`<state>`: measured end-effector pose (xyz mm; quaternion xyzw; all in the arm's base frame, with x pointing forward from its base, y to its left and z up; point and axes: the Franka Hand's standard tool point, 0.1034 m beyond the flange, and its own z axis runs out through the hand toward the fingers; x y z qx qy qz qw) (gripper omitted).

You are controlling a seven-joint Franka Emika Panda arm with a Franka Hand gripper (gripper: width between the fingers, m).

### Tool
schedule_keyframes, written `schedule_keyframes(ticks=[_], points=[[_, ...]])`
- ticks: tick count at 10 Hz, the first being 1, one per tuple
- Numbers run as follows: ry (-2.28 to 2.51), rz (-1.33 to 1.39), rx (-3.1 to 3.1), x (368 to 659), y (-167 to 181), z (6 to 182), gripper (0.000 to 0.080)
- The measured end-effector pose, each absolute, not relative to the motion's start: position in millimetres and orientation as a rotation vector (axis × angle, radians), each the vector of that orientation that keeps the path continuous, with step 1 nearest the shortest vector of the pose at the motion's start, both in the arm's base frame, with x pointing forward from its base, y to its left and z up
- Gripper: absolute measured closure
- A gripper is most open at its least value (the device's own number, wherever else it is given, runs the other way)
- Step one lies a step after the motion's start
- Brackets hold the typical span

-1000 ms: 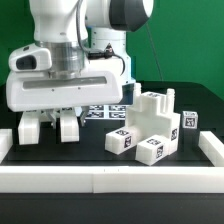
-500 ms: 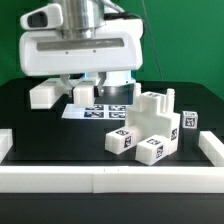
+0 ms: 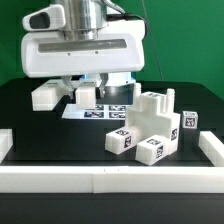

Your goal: Assemble chair

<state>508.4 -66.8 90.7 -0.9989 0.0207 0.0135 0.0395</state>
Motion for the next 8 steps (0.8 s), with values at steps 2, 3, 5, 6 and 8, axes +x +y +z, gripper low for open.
schedule_keyframes(ticks=[2, 3, 5, 6, 8], points=[[0.254, 0.054, -3.035, 507, -53, 106.0, 0.0511], [0.323, 0.056, -3.021, 507, -42, 113.7, 0.0511], [0.407, 0.065, -3.009, 508, -28, 116.4, 0.0511], [0.439, 0.070, -3.004, 508, -28, 115.1, 0.0511], [0.681, 0.088, -2.962, 507, -27, 114.0, 0.0511]])
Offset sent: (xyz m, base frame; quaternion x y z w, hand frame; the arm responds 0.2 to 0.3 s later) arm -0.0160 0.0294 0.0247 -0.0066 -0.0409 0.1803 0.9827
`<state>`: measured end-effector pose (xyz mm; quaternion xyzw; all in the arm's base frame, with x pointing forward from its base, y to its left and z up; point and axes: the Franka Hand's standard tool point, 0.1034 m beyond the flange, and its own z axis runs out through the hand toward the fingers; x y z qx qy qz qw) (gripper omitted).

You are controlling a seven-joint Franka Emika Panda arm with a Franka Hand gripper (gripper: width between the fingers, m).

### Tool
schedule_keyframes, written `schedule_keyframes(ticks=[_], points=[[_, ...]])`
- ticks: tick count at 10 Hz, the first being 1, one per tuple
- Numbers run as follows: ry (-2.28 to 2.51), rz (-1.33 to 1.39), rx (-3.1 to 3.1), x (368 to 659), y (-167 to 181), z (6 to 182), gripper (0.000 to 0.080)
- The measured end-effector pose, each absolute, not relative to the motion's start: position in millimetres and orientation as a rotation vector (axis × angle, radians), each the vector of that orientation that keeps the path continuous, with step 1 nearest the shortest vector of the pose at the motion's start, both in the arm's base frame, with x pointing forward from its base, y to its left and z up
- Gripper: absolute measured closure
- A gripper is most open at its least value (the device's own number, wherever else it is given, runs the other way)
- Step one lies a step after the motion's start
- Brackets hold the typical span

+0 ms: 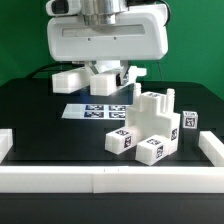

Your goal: Assemble chair

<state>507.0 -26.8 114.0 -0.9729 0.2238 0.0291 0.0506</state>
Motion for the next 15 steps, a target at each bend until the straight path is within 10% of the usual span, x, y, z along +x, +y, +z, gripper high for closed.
schedule_keyframes(ticks=[15], points=[[1.113, 0.105, -2.830, 531, 28, 125.3, 0.0511]])
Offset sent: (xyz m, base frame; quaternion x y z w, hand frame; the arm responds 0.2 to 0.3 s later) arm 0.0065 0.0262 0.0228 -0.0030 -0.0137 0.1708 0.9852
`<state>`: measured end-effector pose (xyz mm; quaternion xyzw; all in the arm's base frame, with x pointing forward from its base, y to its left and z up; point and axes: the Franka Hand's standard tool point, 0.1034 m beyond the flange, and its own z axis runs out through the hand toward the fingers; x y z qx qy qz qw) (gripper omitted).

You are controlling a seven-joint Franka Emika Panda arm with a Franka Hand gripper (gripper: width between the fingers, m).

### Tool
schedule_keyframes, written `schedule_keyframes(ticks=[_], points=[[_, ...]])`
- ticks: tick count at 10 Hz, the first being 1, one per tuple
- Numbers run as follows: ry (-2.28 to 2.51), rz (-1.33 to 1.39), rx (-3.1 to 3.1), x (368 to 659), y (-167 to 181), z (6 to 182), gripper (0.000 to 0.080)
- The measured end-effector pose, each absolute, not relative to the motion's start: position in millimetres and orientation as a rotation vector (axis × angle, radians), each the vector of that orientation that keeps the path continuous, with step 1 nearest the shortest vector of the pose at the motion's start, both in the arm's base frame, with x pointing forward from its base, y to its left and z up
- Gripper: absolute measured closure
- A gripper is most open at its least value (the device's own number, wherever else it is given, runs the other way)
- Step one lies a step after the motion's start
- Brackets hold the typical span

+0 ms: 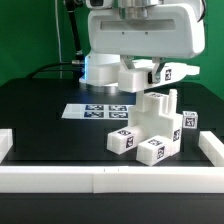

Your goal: Assemble chair

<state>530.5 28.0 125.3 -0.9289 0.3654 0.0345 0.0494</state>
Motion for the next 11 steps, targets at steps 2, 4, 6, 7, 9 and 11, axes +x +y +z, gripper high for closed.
schedule_keyframes(ticks=[2, 4, 6, 7, 9, 11], points=[[1.112, 0.107, -2.830, 530, 29, 125.0, 0.0511], [1.101, 0.093, -2.829, 535, 36, 129.3, 0.0511], [1.118, 0.074, -2.820, 549, 53, 131.6, 0.0511], [1.103, 0.064, -2.825, 556, 59, 131.0, 0.0511], [1.101, 0.069, -2.829, 556, 59, 128.6, 0.0511], [1.101, 0.071, -2.831, 555, 59, 127.3, 0.0511]])
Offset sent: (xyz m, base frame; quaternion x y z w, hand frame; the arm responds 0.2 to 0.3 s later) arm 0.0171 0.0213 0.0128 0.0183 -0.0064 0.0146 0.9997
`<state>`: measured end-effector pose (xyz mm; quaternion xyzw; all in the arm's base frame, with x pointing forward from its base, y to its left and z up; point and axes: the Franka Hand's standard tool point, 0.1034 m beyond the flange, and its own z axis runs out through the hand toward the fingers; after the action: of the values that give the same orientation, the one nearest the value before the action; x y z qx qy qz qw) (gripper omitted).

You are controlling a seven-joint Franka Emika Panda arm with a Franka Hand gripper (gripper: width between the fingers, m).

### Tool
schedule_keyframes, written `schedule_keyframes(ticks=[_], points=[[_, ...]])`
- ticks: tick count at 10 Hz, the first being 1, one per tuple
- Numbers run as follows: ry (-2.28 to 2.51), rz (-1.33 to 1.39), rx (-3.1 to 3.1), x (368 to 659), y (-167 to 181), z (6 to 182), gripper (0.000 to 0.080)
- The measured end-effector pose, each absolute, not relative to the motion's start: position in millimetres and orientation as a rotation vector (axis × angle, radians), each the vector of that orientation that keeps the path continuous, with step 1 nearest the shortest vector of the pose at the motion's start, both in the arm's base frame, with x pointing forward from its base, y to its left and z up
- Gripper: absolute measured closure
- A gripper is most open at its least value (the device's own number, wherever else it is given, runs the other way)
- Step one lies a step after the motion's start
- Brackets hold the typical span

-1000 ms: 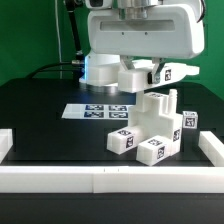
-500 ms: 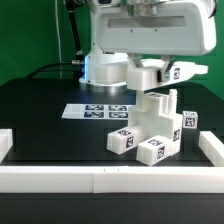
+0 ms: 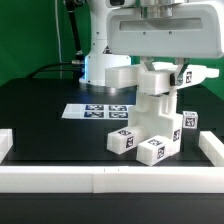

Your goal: Assemble chair

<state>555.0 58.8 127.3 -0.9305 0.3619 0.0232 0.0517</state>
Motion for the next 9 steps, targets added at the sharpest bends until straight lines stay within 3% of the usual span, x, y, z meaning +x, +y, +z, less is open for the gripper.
schedule_keyframes(ticks=[9], points=[[1.092, 0.070, -2.839, 551.0, 62.9, 121.9, 0.0511]])
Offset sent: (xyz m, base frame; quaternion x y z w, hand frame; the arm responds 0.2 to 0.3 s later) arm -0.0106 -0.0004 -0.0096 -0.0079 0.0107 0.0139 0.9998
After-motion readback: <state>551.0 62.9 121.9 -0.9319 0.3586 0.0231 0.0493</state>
